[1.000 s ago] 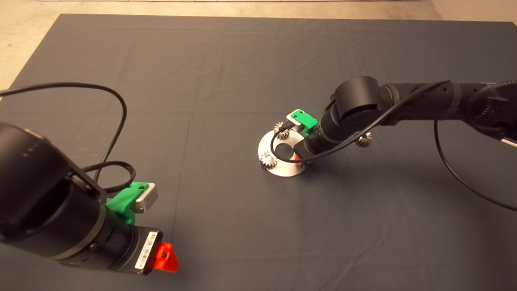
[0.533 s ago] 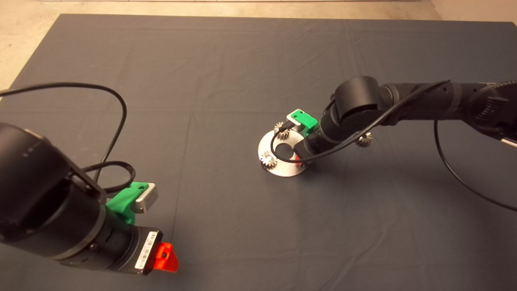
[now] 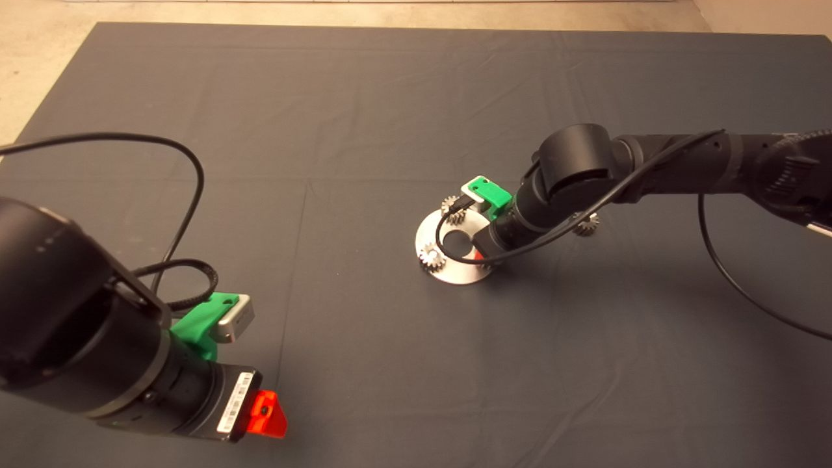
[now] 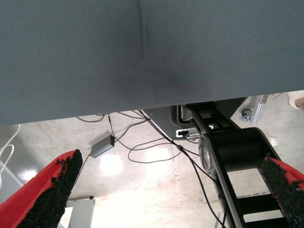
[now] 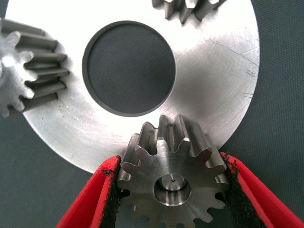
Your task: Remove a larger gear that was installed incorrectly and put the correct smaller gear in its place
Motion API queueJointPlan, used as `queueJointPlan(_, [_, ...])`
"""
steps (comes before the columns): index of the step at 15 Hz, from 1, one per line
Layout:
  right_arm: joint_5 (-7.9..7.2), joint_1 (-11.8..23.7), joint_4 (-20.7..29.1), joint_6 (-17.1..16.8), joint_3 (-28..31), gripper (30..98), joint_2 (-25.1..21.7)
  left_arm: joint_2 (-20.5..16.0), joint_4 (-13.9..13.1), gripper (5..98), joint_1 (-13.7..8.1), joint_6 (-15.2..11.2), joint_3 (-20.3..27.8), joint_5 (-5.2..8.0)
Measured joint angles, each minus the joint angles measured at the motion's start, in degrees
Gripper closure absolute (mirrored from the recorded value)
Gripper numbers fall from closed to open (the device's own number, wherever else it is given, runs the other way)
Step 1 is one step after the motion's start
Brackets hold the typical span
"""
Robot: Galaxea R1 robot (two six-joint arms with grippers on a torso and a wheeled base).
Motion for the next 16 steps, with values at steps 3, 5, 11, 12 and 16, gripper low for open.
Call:
queueJointPlan(3, [-0.02,0.23,0.02,0.02,1.32,78.6,0.02,0.0,0.0,6.1,0.0,-0.02,0.0,0.0])
queueJointPlan(5, [-0.11,0.75,0.06,0.09,1.64,78.6,0.0,-0.02,0.0,6.1,0.0,0.0,0.0,0.0])
queueJointPlan(11, [-0.52,3.33,0.06,0.24,2.93,78.7,-0.33,0.0,0.0,6.1,0.0,-0.02,0.0,0.0])
queueJointPlan(12, [-0.71,4.28,0.06,0.27,3.23,78.7,-0.35,0.0,0.0,6.1,0.0,-0.02,0.0,0.0])
queueJointPlan(16, [-2.88,7.3,0.1,0.82,6.96,78.9,-0.68,0.02,0.02,6.1,0.0,-0.02,0.0,0.0])
